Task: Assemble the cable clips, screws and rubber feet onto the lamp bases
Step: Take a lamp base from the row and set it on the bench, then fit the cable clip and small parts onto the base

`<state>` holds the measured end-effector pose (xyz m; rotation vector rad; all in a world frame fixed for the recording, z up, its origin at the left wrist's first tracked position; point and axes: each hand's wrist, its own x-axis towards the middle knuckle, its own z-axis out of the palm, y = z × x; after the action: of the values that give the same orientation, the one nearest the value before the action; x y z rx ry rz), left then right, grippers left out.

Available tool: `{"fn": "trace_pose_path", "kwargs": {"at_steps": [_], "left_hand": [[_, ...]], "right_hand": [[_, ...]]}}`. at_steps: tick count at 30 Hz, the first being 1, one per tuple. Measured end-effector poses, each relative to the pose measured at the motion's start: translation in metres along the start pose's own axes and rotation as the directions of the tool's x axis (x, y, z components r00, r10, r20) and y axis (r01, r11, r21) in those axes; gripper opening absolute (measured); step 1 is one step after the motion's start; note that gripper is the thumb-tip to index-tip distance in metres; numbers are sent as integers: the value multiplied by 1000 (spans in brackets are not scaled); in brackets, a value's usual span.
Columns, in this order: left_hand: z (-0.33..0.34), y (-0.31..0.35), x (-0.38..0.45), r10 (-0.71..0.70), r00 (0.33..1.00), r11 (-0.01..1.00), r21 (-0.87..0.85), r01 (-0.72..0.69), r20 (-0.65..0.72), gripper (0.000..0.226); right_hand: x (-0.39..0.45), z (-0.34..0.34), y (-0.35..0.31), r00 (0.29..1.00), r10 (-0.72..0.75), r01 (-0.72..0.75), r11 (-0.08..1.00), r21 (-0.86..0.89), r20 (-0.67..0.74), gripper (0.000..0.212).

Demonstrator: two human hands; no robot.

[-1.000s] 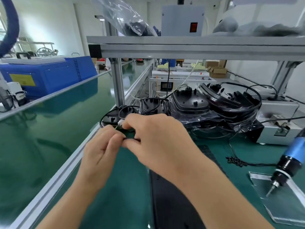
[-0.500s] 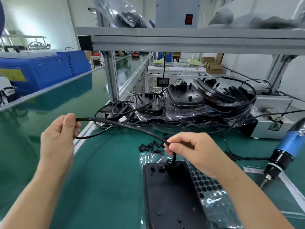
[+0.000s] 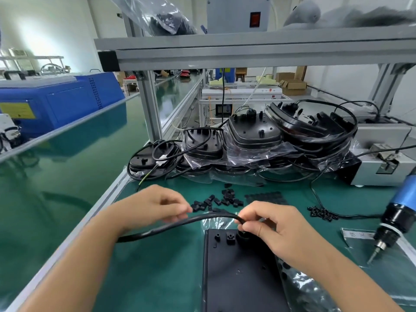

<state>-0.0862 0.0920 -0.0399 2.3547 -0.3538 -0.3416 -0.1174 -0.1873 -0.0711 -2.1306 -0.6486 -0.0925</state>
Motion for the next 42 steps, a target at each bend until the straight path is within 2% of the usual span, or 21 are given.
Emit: {"fn": "trace_pose_path", "kwargs": {"at_steps": [1,3,4,6,8,13,17,19,21,24,26,28,30,33,35,38,42], "left_hand": [[5,3,16,-12,1000,993,119,14,-16,10],[18,7,44,-27,989,946,317,73,-146,4],[25,6,55,-28,979,922,373,102,-200,10],[36,2,70,-40,970,884,443,145,-238,20],[41,-3,77,-64,963,873,453,181,-260,21],[43,-14,71,-66,927,927,322,193,-368,15],[40,-17,60,-103,885,981,103,167,-455,23],[38,-19,56,-135,876,990,-108,95,-463,21],[38,-15,53,-206,881,910,-413,13,-425,13],[40,4,47,-267,927,651,-758,-28,-264,8],[42,13,43,-237,960,466,-884,-26,-152,18],[43,20,39,-143,988,310,-951,-14,-61,18],[44,25,33,-52,999,254,-967,19,6,19],[44,30,29,6,999,280,-960,29,32,24],[45,36,26,-4,1000,336,-942,11,10,26],[45,47,21,-27,998,433,-901,-38,-56,28],[43,59,13,-7,991,564,-819,-105,-132,25]], "right_hand": [[-1,-1,1,1000,-5,5,1000,-14,-2,18],[-4,-3,3,1000,-15,14,1000,-19,-24,20],[-6,-3,4,999,-22,22,1000,-4,-37,21],[-9,-3,6,998,-38,39,999,31,-56,20],[-10,-3,7,997,-50,53,997,49,-62,19],[-8,2,11,994,-66,69,997,32,-86,19],[-6,8,10,994,-79,81,996,26,-77,17],[-6,9,9,994,-69,72,997,37,-85,17],[-7,9,8,993,-55,61,997,53,-106,17],[-7,10,5,991,-1,15,994,108,-132,22],[-7,10,5,991,36,-18,991,132,-132,22],[-7,10,4,991,60,-45,991,126,-121,20],[-7,10,4,991,69,-55,991,118,-111,19],[-6,8,0,995,55,-39,985,170,-88,5],[-6,7,-1,995,25,-2,974,228,-97,16],[-6,5,0,996,20,0,977,214,-91,13],[-5,1,4,998,68,-66,983,171,-6,14]]}}
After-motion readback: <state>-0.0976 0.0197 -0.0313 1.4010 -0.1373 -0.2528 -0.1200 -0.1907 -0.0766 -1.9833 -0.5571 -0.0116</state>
